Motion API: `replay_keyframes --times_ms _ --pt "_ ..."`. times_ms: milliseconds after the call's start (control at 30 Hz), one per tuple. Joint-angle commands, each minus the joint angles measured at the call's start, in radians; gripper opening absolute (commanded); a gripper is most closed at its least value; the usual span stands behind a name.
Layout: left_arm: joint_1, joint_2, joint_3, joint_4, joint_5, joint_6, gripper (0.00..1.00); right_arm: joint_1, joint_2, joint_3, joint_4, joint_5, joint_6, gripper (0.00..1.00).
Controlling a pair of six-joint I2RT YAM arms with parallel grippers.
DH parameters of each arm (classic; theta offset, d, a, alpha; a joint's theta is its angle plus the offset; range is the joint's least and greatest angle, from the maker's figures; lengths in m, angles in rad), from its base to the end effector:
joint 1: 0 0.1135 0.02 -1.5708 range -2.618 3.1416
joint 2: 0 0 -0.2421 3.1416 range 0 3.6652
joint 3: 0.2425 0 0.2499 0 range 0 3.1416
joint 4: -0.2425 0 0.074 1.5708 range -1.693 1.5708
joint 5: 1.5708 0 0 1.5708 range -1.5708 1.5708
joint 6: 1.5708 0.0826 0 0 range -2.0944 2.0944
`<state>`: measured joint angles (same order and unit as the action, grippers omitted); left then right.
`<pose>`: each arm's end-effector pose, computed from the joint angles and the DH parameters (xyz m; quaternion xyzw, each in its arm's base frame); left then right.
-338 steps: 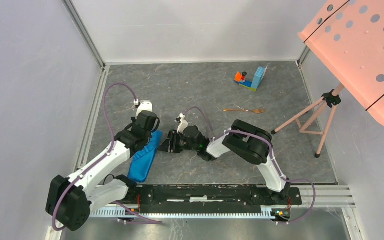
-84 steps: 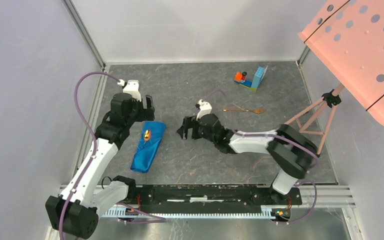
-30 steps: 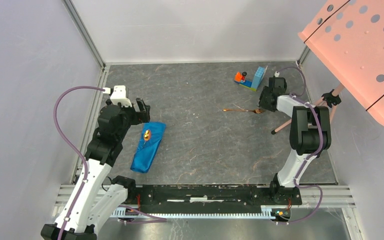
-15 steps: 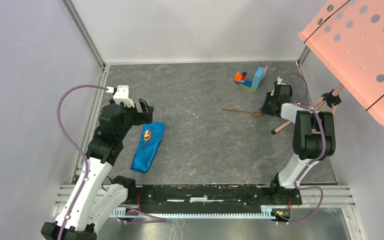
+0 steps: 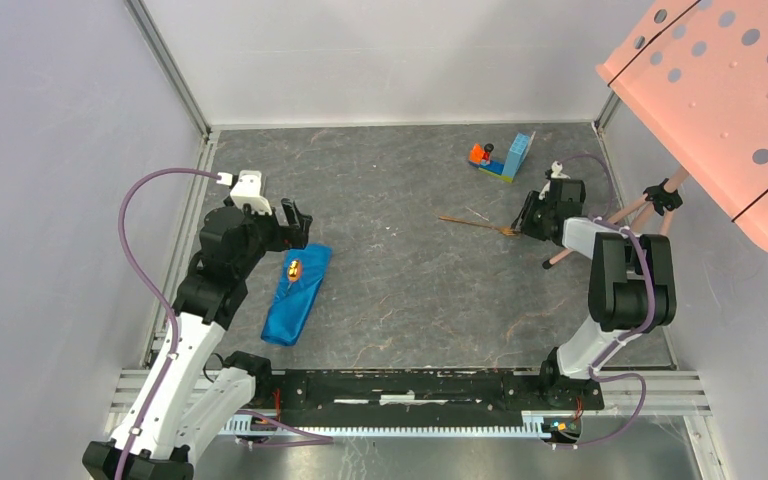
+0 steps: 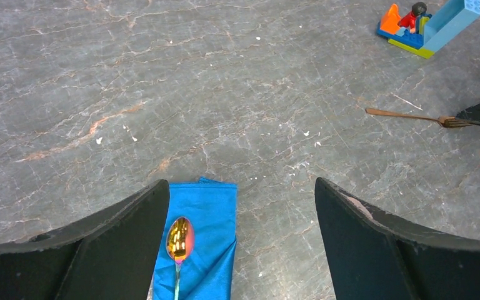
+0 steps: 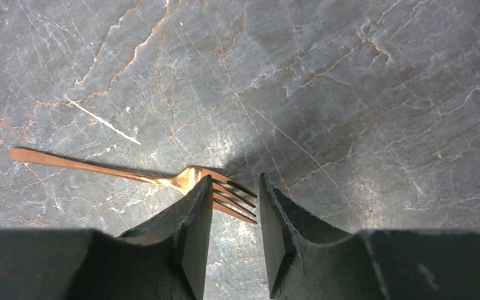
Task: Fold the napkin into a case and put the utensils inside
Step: Pick up the fork from the center of the board, then pass from the right arm to the left
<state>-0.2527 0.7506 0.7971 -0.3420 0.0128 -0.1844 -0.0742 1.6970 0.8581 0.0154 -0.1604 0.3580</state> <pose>0.2247 -0.0591 0.3042 0.0312 0.8029 -0.1341 0.5800 0.3629 -0.0138 0.0992 0.1704 0.9127 0.1253 0.3496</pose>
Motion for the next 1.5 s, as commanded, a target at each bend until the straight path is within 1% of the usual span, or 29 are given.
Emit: replay_keyframes --times_ms 0,67,133,200,333,367,433,467,567,667,700,767,833,900,967,1033,1100,1200,1267,1367,1400,1433,1467 --pt "0.001 0.002 0.002 0.024 0.028 -0.015 0.92 -0.008 -0.043 -0.025 0.028 -0.014 -0.007 0.41" --pt "0.003 0.006 0.004 0.023 0.035 -0.015 0.92 -0.011 -0.044 -0.033 0.026 -0.02 -0.01 0.43" --pt "0.003 0.005 0.004 0.023 0.041 -0.017 0.92 -0.015 -0.049 -0.044 0.032 -0.034 -0.011 0.43" --pt "0.003 0.004 0.003 0.025 0.049 -0.02 0.92 -0.015 -0.055 -0.055 0.047 -0.051 -0.009 0.38" --pt "0.002 0.009 -0.004 0.043 0.092 -0.022 0.92 -0.015 -0.059 -0.065 0.096 -0.074 -0.023 0.2" --pt "0.0 0.013 -0.006 0.051 0.115 -0.024 0.92 -0.015 -0.058 -0.069 0.118 -0.084 -0.03 0.16" --pt "0.002 0.034 0.007 0.049 0.167 -0.043 0.91 -0.015 -0.053 -0.056 0.118 -0.103 -0.052 0.04" --pt "0.001 0.055 0.022 0.04 0.203 -0.05 0.91 -0.015 -0.057 -0.055 0.121 -0.117 -0.062 0.0" --pt "0.002 0.115 0.066 0.012 0.317 -0.093 0.91 0.001 -0.12 -0.083 0.157 -0.176 -0.091 0.0" --pt "0.001 0.174 0.081 0.039 0.494 -0.14 0.9 0.055 -0.189 -0.076 0.124 -0.224 -0.15 0.0" --pt "0.001 0.199 0.086 0.046 0.534 -0.162 0.9 0.085 -0.205 -0.06 0.093 -0.238 -0.178 0.0" --pt "-0.001 0.26 0.103 0.046 0.565 -0.216 0.89 0.154 -0.236 -0.021 0.011 -0.242 -0.239 0.0" --pt "-0.017 0.327 0.139 0.008 0.57 -0.233 0.86 0.207 -0.262 0.014 -0.074 -0.246 -0.28 0.0" --pt "-0.083 0.359 0.175 -0.028 0.503 -0.198 0.85 0.244 -0.279 0.025 -0.106 -0.318 -0.284 0.0" --pt "-0.205 0.371 0.223 -0.077 0.356 -0.123 0.86 0.284 -0.285 0.037 -0.14 -0.407 -0.285 0.0" --pt "-0.346 0.405 0.285 -0.13 0.216 -0.044 0.86 0.33 -0.288 0.052 -0.182 -0.454 -0.286 0.0" --pt "-0.446 0.461 0.345 -0.195 0.101 0.005 0.85 0.379 -0.3 0.051 -0.196 -0.495 -0.273 0.0" --pt "-0.538 0.56 0.43 -0.275 -0.007 0.026 0.76 0.426 -0.315 0.048 -0.2 -0.525 -0.242 0.0" --pt "-0.61 0.621 0.472 -0.321 -0.099 0.035 0.75 0.446 -0.32 0.052 -0.201 -0.537 -0.227 0.0" --pt "-0.68 0.716 0.533 -0.373 -0.214 0.029 0.71 0.457 -0.327 0.055 -0.207 -0.556 -0.208 0.0" --pt "-0.693 0.744 0.547 -0.387 -0.242 0.023 0.66 0.459 -0.328 0.053 -0.203 -0.571 -0.2 0.0" --pt "-0.703 0.762 0.557 -0.394 -0.256 0.018 0.58 0.46 -0.328 0.052 -0.198 -0.58 -0.194 0.0" --pt "-0.706 0.778 0.561 -0.393 -0.253 0.015 0.56 0.462 -0.328 0.05 -0.196 -0.586 -0.189 0.0"
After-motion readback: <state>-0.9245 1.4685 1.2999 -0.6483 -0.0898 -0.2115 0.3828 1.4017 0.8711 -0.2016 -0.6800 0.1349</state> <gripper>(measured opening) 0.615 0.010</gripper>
